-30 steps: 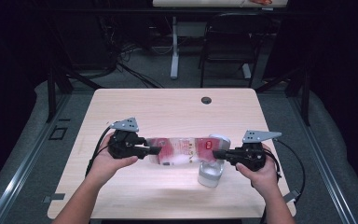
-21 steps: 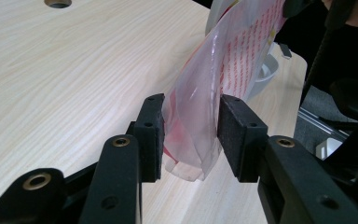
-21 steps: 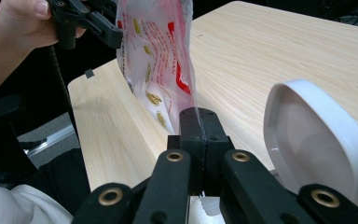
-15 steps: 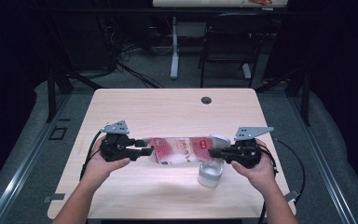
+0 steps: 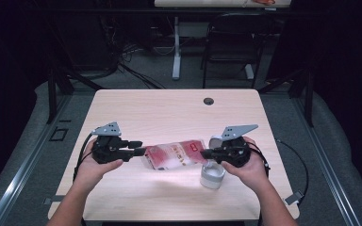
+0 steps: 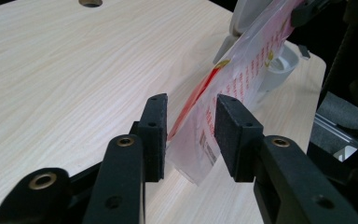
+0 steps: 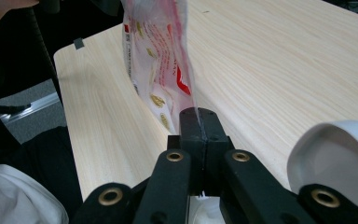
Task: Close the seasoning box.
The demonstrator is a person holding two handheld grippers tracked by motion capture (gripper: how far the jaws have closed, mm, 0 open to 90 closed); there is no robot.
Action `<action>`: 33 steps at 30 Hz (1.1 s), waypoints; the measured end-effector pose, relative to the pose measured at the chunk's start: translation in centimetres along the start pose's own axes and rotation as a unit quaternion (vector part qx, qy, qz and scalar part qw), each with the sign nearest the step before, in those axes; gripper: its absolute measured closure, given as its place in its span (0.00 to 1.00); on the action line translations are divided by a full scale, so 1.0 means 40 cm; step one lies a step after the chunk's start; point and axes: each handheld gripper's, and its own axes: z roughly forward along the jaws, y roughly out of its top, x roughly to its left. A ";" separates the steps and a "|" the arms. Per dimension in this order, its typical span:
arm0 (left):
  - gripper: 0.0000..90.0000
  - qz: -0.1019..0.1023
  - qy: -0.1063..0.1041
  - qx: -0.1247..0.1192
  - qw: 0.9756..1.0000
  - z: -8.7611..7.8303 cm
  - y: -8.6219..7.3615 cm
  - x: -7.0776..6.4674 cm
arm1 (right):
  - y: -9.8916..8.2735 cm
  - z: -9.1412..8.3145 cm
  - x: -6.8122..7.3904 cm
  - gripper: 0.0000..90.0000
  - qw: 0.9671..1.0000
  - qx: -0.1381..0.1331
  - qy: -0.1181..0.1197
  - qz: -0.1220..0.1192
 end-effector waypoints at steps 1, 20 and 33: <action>0.77 0.001 0.001 0.005 1.000 0.003 -0.004 0.002 | 0.002 0.004 0.000 1.00 1.000 0.002 0.000 -0.001; 0.86 -0.014 0.005 0.022 1.000 0.033 -0.063 0.024 | 0.031 0.031 0.007 1.00 1.000 0.008 0.002 -0.003; 0.86 -0.026 0.013 0.021 0.999 0.062 -0.113 0.030 | 0.062 0.046 0.021 1.00 1.000 0.004 0.003 -0.017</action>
